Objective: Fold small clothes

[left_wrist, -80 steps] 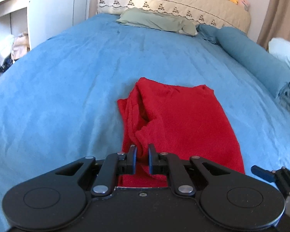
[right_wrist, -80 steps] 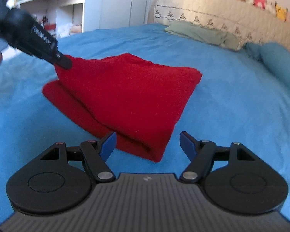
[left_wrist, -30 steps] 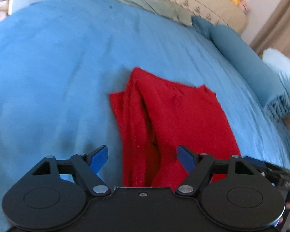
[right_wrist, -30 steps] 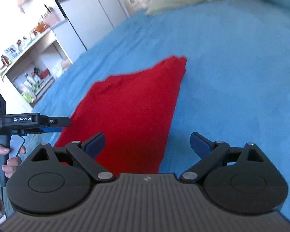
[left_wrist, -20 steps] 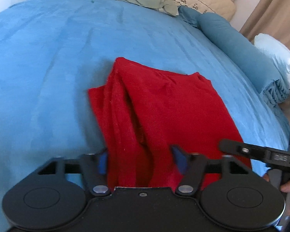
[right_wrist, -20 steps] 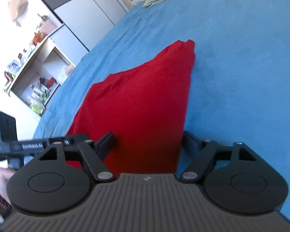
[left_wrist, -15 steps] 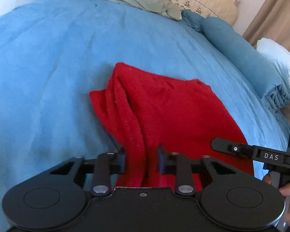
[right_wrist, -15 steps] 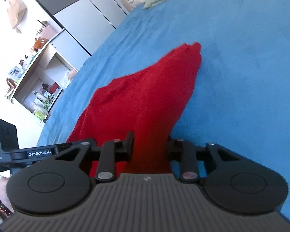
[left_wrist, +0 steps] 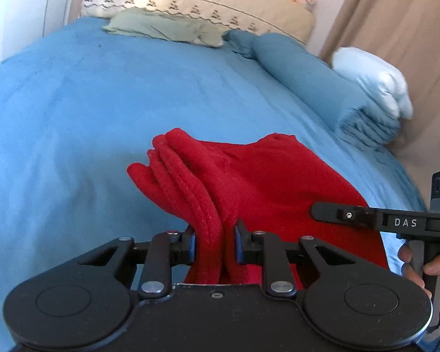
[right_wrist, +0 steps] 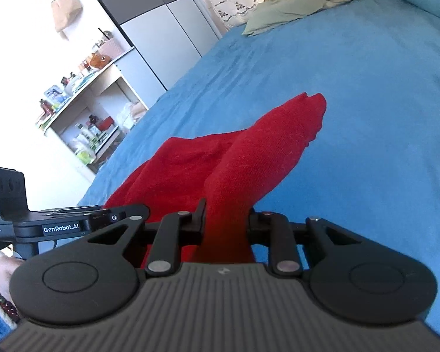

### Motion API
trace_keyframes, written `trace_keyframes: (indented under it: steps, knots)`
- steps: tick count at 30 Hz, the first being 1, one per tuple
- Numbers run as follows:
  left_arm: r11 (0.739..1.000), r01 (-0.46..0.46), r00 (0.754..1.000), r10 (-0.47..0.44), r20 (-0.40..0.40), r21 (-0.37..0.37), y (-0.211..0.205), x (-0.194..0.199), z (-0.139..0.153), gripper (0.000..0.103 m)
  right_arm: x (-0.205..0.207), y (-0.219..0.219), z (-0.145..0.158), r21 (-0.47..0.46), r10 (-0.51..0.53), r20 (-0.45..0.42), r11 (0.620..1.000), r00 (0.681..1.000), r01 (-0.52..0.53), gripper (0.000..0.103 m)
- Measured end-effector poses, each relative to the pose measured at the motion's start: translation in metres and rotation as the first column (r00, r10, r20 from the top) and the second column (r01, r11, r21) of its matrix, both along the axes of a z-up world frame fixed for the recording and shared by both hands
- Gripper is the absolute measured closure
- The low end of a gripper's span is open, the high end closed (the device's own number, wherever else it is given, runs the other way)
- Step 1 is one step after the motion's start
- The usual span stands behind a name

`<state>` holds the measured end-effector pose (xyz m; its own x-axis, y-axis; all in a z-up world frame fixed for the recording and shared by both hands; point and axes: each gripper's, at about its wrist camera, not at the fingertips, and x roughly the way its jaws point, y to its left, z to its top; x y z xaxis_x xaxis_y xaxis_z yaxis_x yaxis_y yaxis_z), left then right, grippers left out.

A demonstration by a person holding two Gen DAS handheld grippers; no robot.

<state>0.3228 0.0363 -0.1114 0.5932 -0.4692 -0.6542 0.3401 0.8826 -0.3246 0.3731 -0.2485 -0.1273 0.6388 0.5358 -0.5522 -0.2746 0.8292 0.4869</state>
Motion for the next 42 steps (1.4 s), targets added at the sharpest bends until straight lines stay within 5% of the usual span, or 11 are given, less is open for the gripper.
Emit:
trace_keyframes:
  steps: [3, 8, 11, 14, 18, 20, 27, 33, 36, 42]
  knots:
    - [1.0, 0.011, 1.0, -0.011, -0.026, 0.002, -0.019, -0.034, -0.015, 0.077, -0.045, -0.025, -0.009, -0.011, -0.003, -0.004, 1.0, 1.0, 0.003, 0.065]
    - [0.993, 0.019, 0.999, -0.014, -0.044, 0.114, -0.05, -0.067, -0.058, 0.076, -0.089, -0.048, -0.057, -0.061, -0.004, -0.058, 0.998, 0.998, 0.001, 0.065]
    - [0.995, -0.017, 1.0, 0.019, -0.023, 0.099, -0.049, -0.069, -0.067, 0.073, -0.099, -0.06, -0.076, 0.0, -0.031, -0.047, 1.0, 0.998, 0.031, 0.064]
    - [0.996, -0.048, 0.998, 0.051, -0.037, 0.076, -0.047, -0.064, -0.067, 0.059, -0.102, -0.062, -0.081, 0.01, -0.049, -0.045, 0.999, 0.998, 0.049, 0.054]
    - [0.985, -0.142, 0.99, 0.139, 0.032, 0.101, -0.034, -0.071, -0.053, 0.024, -0.112, -0.062, -0.066, -0.075, -0.084, 0.028, 0.993, 0.996, 0.086, 0.029]
    - [0.974, -0.184, 0.983, 0.179, 0.051, 0.131, -0.028, -0.07, -0.055, 0.023, -0.116, -0.065, -0.059, -0.121, -0.135, 0.082, 0.982, 0.988, 0.144, 0.029]
    - [0.962, -0.217, 0.975, 0.222, -0.017, 0.166, -0.02, -0.056, -0.081, 0.024, -0.11, -0.068, -0.081, -0.178, -0.194, 0.021, 0.965, 0.981, 0.195, 0.028]
    - [0.954, -0.245, 0.969, 0.238, 0.06, 0.175, -0.02, -0.072, -0.024, 0.026, -0.132, -0.056, -0.033, -0.227, -0.168, 0.13, 0.954, 0.977, 0.194, 0.026]
    - [0.949, -0.267, 0.961, 0.25, 0.119, 0.167, -0.02, -0.097, 0.029, 0.005, -0.156, -0.046, 0.016, -0.275, -0.176, 0.185, 0.935, 0.967, 0.223, 0.0]
    - [0.908, -0.352, 0.929, 0.309, 0.204, 0.226, -0.018, -0.166, 0.113, 0.0, -0.224, -0.025, 0.104, -0.419, -0.297, 0.274, 0.819, 0.915, 0.391, 0.0]
